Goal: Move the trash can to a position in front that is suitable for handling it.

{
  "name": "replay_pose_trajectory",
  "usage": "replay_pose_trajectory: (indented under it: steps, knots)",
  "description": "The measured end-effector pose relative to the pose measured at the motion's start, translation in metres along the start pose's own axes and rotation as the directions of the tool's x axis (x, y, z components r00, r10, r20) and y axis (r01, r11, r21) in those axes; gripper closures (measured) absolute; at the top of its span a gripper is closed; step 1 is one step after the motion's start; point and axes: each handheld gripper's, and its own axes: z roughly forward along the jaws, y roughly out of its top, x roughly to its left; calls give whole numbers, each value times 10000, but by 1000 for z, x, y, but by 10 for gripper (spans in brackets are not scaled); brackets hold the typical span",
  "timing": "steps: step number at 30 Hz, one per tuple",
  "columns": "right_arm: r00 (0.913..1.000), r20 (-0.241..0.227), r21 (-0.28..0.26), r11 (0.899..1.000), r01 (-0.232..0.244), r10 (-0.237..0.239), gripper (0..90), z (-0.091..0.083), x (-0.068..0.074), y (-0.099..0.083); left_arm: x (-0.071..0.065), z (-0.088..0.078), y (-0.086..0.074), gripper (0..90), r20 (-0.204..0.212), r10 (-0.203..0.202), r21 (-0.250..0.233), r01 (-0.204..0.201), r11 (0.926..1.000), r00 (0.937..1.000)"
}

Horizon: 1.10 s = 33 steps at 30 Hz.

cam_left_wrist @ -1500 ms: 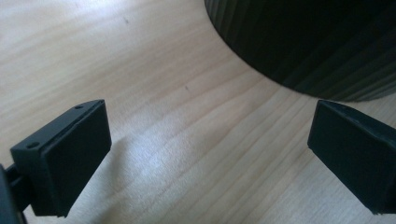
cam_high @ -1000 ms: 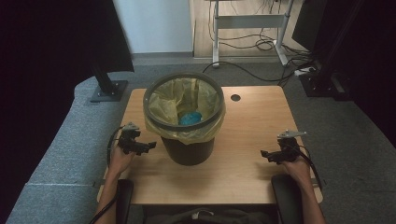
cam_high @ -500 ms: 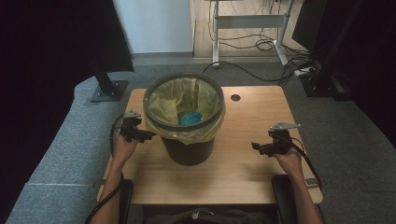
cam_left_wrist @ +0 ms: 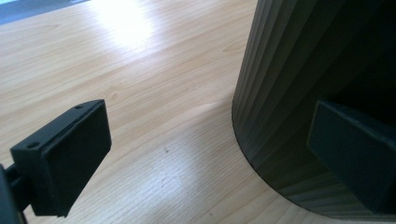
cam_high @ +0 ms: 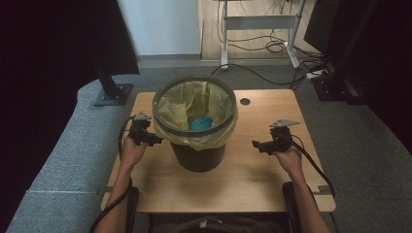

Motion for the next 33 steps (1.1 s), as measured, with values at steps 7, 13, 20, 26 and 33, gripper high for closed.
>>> replay_pose_trajectory:
  steps: [7,13,20,26,33]
  knots:
    - [9999,-84,-116,9999,-59,58,0,10,5,13,-12,9,7,0,303,179,16,-180,9998,9994]
    - [9998,-165,-189,9998,58,-61,0,17,9,20,-24,18,16,0,490,441,99,-446,9990,9978]
    - [9996,-217,-303,9994,-166,159,0,20,6,21,-36,26,23,0,731,682,140,-694,9975,9950]
    - [9993,-185,-281,9991,-322,317,0,22,3,22,-37,29,28,0,798,716,198,-734,9971,9942]
    - [9992,41,-190,9990,-399,400,0,34,-7,36,-30,35,41,0,651,567,170,-580,9982,9963]
